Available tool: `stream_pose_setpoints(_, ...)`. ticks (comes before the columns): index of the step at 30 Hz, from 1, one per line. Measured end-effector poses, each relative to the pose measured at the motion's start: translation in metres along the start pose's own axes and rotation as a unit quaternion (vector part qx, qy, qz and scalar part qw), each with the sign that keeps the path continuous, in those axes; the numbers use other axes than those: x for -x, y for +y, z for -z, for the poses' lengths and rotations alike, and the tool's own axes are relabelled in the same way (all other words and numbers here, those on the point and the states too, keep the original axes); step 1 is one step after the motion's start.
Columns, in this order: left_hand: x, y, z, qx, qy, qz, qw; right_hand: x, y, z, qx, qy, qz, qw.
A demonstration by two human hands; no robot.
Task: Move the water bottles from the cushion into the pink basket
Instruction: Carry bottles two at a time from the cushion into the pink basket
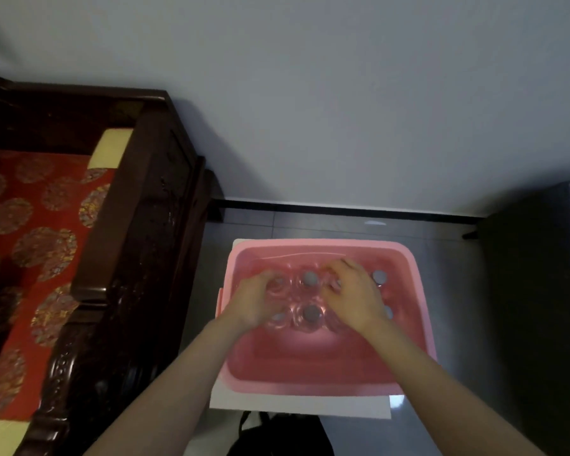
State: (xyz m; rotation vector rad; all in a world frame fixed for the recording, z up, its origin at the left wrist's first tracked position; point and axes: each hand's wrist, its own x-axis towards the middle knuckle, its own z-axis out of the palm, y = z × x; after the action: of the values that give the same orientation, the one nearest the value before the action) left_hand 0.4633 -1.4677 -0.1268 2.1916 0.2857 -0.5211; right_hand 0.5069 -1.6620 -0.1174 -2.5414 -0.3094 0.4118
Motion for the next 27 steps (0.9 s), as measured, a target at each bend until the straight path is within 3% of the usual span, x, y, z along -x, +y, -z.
stream_pose_setpoints(6,0.043,0.03,0.093,0.029,0.125,-0.071,0.989,-0.001,-0.054,0.051,0.012,0.081,0.09,0.993)
stream_pose_setpoints(14,0.198,-0.018,0.223,0.073,0.297,-0.059,0.95,0.036,-0.229,0.062,0.024,0.097,0.251,0.963)
stream_pose_setpoints(22,0.445,-0.169,0.294,0.156,0.454,0.025,0.877,0.139,-0.44,-0.056,-0.009,0.057,0.387,0.92)
stream_pose_setpoints(27,0.569,-0.267,0.302,0.184,0.557,0.095,0.804,0.202,-0.55,-0.143,-0.038,-0.009,0.45,0.892)
